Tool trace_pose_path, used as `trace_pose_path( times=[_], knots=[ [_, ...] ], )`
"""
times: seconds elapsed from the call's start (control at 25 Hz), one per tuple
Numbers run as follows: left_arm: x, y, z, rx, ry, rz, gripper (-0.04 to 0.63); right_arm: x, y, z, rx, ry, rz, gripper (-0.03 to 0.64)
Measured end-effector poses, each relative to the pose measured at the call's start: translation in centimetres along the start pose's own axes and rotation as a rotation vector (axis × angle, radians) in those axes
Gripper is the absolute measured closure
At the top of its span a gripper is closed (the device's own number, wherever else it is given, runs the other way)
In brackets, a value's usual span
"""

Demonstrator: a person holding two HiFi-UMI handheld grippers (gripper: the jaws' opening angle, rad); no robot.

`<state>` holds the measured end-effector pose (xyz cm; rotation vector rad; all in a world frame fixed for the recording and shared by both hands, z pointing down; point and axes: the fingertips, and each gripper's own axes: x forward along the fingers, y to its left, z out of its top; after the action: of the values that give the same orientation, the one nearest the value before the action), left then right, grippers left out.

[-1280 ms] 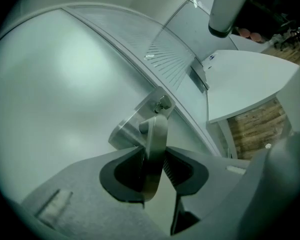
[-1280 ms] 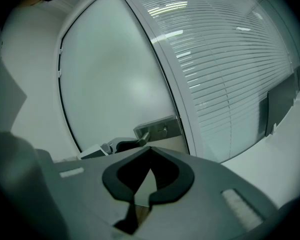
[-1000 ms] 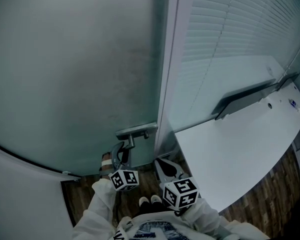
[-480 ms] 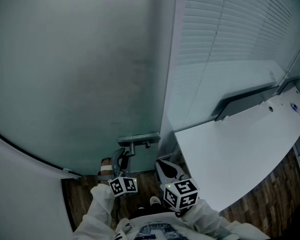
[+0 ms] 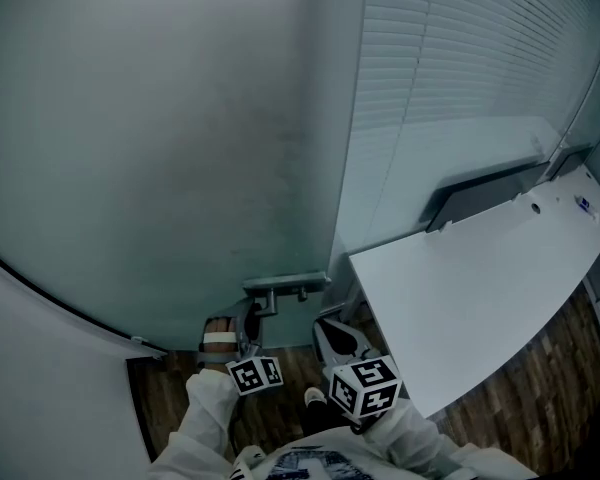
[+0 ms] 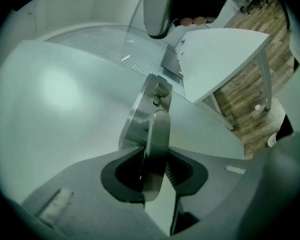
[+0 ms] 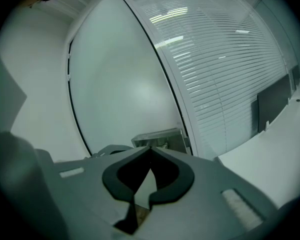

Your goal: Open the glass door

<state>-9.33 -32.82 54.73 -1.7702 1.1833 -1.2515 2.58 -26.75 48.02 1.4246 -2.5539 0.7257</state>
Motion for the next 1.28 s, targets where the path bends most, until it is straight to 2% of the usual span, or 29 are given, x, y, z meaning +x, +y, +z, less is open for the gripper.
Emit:
trace_pose_path(
  times=[0.12,0.28,0.44,0.48,0.52,0.56,0.6,0.64,0.68,0.8,0.88,0.92,0.96,1.04,1.28],
  knots=[
    [-0.7,0.2,-0.1,0.065,-0.002,0.031,0.485,-1.1,1.3,-1.2,0.009,0.002,-0.012,0.612],
    [-1.2,-0.2,-0.2,0.068,-0.011,0.043,0.483,-2.6,2.1,-2.1,0.009,-0.012,-0.038,0.612],
    [-3.0,-0.3,-1.5,0.135,0.057,0.105,0.472,-5.4,2.8,-2.5,-0.004,-0.045,-0.063,0.612],
    [-4.3,-0.2,-1.9,0.129,0.068,0.13,0.466,-6.5,3.1,-2.9,-0.003,-0.05,-0.07,0.612],
    [-6.1,0.0,-2.6,0.09,0.074,0.15,0.47,-7.5,3.4,-3.3,-0.002,-0.054,-0.078,0.612],
    [-8.0,0.0,-3.3,0.013,0.076,0.164,0.49,-8.5,3.9,-3.8,-0.002,-0.058,-0.083,0.612],
    [-10.0,-0.1,-4.0,-0.097,0.076,0.169,0.527,-9.4,4.5,-4.3,-0.004,-0.062,-0.084,0.612],
    [-12.1,-0.3,-4.6,-0.232,0.071,0.163,0.575,-10.2,5.1,-4.8,-0.008,-0.067,-0.082,0.612],
    [-14.2,-0.8,-5.1,-0.381,0.06,0.144,0.591,-11.0,5.9,-5.3,-0.014,-0.073,-0.076,0.612],
    [-20.4,-2.3,-5.3,-0.824,0.003,0.061,0.591,-13.4,8.6,-6.3,-0.049,-0.092,-0.056,0.612],
    [-24.3,-2.4,-4.9,-1.051,-0.041,0.025,0.592,-14.9,10.5,-6.8,-0.08,-0.103,-0.045,0.612],
    [-26.0,-2.3,-4.6,-1.128,-0.06,0.017,0.592,-15.5,11.3,-7.1,-0.096,-0.107,-0.041,0.612],
    [-27.5,-2.1,-4.3,-1.179,-0.075,0.016,0.592,-16.1,12.0,-7.3,-0.106,-0.108,-0.035,0.612],
    [-30.1,-1.7,-3.8,-1.228,-0.097,0.025,0.592,-16.9,13.1,-7.8,-0.114,-0.103,-0.02,0.612],
    [-33.3,-2.0,-2.6,-1.25,-0.096,0.059,0.592,-18.8,14.1,-8.9,-0.137,-0.073,0.024,0.614]
  ],
)
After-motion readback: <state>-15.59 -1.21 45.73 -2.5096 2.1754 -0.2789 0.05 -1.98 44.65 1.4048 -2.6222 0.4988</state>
